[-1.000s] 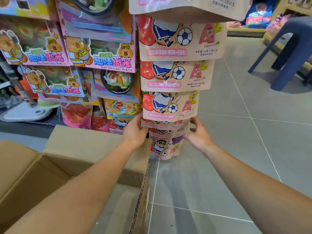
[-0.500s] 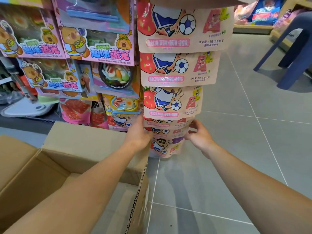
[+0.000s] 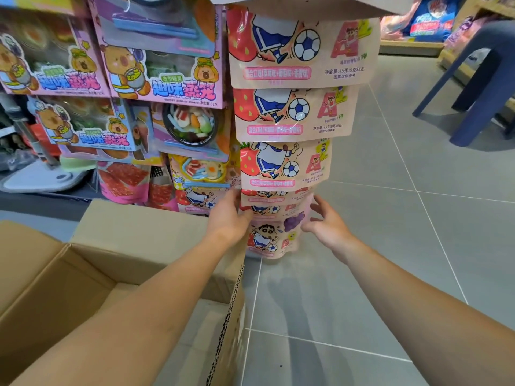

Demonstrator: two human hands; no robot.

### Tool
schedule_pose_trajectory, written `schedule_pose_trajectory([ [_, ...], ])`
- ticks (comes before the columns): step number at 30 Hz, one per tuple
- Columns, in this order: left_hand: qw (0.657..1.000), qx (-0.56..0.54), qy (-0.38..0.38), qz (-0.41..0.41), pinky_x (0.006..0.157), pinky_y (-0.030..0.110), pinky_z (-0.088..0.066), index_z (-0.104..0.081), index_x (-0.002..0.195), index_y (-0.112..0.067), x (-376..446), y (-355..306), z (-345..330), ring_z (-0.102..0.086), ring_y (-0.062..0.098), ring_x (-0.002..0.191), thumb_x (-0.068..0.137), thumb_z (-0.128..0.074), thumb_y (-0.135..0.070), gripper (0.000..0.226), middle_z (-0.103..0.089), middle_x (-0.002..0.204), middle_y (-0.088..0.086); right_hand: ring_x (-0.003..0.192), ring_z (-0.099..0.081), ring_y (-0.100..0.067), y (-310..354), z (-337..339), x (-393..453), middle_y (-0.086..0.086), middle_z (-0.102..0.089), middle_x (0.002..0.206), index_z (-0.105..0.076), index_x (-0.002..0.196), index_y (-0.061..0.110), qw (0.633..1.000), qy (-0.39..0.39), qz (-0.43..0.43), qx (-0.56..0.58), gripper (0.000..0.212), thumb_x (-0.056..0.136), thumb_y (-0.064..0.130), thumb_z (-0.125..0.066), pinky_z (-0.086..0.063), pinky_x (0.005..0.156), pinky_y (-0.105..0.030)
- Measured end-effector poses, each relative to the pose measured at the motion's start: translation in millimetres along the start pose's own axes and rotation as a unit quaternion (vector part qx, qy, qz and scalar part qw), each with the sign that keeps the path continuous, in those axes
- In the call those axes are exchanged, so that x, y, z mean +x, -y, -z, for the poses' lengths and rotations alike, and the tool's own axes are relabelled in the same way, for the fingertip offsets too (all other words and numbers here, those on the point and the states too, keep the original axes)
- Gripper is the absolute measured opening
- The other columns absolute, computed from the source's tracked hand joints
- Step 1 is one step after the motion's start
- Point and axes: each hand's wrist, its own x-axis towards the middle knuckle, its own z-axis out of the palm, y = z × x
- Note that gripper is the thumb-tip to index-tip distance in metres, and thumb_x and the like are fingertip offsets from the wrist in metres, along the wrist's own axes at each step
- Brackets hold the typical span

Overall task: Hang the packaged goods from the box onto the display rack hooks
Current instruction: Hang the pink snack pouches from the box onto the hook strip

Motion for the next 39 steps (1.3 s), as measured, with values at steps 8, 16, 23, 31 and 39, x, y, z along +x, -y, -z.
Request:
schedule_pose_trajectory([
  [8, 0.998, -0.060, 0.013, 0.015, 0.103, 0.032, -0.045, -0.056, 0.132, -0.018, -24, -1, 34, -0.060, 0.014, 0.114, 0.090, -0.063, -0.017, 0.043, -0.066, 0.122, -0.002, 0.104, -0.052, -0.010, 19, -16, -41, 0.006, -0.053, 0.116, -0.036, 0.147, 0.014, 1.000, -0.015, -0.014, -0.005, 0.067, 0.087, 0.002, -0.064, -0.038, 0.085, -0.022],
  [16, 0.999, -0.048, 0.003, 0.014, 0.092, 0.022, -0.041, -0.060, 0.128, -0.010, -39, -2, 92, -0.060, 0.019, 0.115, 0.090, -0.064, -0.023, 0.040, -0.065, 0.125, 0.004, 0.116, -0.056, -0.015, 58, -62, -84, 0.002, -0.058, 0.130, -0.050, 0.136, 0.019, 0.998, -0.040, -0.028, -0.035, 0.056, 0.083, 0.017, -0.069, -0.044, 0.104, -0.037],
  [23, 0.998, -0.062, 0.003, -0.022, 0.096, 0.030, -0.047, -0.061, 0.128, -0.016, -38, -15, 174, -0.061, 0.014, 0.109, 0.089, -0.065, -0.029, 0.042, -0.065, 0.125, -0.003, 0.115, -0.058, -0.013, 121, -111, -115, 0.008, -0.062, 0.118, -0.057, 0.126, 0.022, 0.996, -0.072, 0.003, -0.046, 0.051, 0.078, 0.022, -0.073, -0.048, 0.101, -0.039],
  [31, 0.994, -0.075, 0.008, -0.074, 0.100, 0.033, -0.045, -0.050, 0.138, -0.014, -30, -33, 265, -0.055, 0.019, 0.120, 0.091, -0.062, -0.025, 0.050, -0.056, 0.137, 0.001, 0.092, -0.055, -0.005, 211, -146, -135, 0.014, -0.056, 0.107, -0.046, 0.132, 0.026, 0.988, -0.131, 0.064, -0.058, 0.051, 0.087, 0.013, -0.067, -0.038, 0.079, -0.023],
  [39, 0.987, -0.086, 0.065, -0.118, 0.085, 0.030, -0.044, -0.033, 0.148, -0.012, -5, -62, 297, -0.059, 0.028, 0.114, 0.089, -0.065, -0.014, 0.066, -0.055, 0.133, 0.003, 0.132, -0.043, -0.020, 259, -158, -109, 0.006, -0.047, 0.142, -0.031, 0.145, 0.041, 0.977, -0.177, 0.092, -0.074, 0.090, 0.065, 0.032, -0.070, -0.040, 0.109, -0.049],
])
